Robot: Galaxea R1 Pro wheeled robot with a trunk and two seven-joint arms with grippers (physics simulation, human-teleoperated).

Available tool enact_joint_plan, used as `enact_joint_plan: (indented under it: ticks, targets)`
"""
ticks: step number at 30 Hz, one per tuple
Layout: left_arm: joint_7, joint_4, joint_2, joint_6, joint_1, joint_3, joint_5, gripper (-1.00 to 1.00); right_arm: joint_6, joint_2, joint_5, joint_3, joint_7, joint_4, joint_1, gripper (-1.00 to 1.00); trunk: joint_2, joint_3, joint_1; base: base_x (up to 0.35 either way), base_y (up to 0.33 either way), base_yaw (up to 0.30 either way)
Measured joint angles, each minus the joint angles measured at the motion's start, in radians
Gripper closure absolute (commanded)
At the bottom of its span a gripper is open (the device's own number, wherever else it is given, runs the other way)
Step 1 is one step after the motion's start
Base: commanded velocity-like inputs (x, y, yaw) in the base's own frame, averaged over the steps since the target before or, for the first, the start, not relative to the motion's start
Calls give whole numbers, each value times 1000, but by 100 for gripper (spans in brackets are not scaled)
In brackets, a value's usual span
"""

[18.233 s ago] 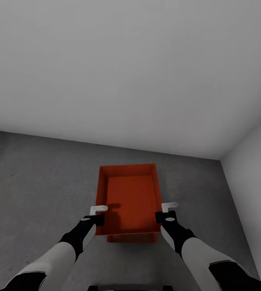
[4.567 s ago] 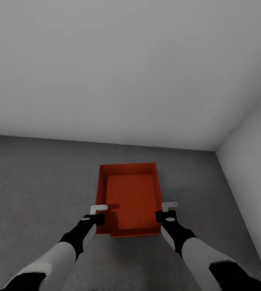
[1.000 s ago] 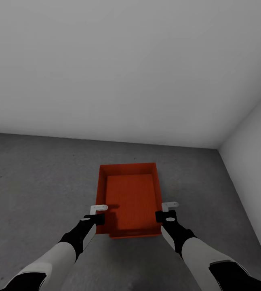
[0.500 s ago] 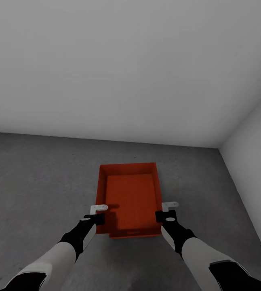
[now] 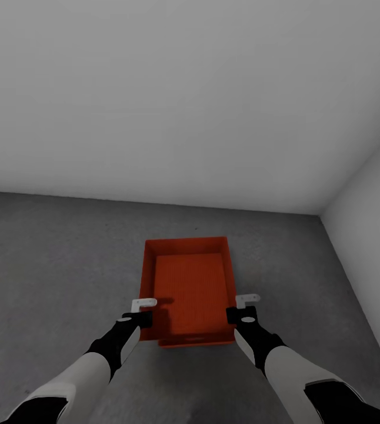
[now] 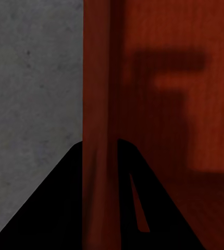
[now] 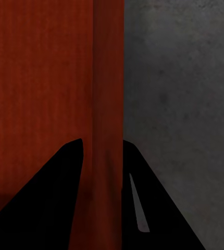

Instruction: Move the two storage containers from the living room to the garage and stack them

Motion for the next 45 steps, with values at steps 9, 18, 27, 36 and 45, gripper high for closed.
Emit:
enact_joint_plan:
  ticks: [9,18,27,36,45]
  targets:
    - [0,0,0,-1,0,0,-1,100,-2,0,0,0,0,0,0,100,-28,-13,15,0,0,0]
    - [0,0,0,-3,0,0,-1,100,-3,0,0,0,0,0,0,100,-28,-13,15,0,0,0]
    - [0,0,0,0,0,0,1,100,0,0,0,0,0,0,0,100,-70,-31,38,0,0,0]
    - [0,0,0,-3,0,0,0,100,-2,0,0,0,0,0,0,100,-133,-60,73,0,0,0]
    - [0,0,0,-4,0,0,-1,100,-4,0,0,1,0,0,0,100,-182,-82,100,0,0,0]
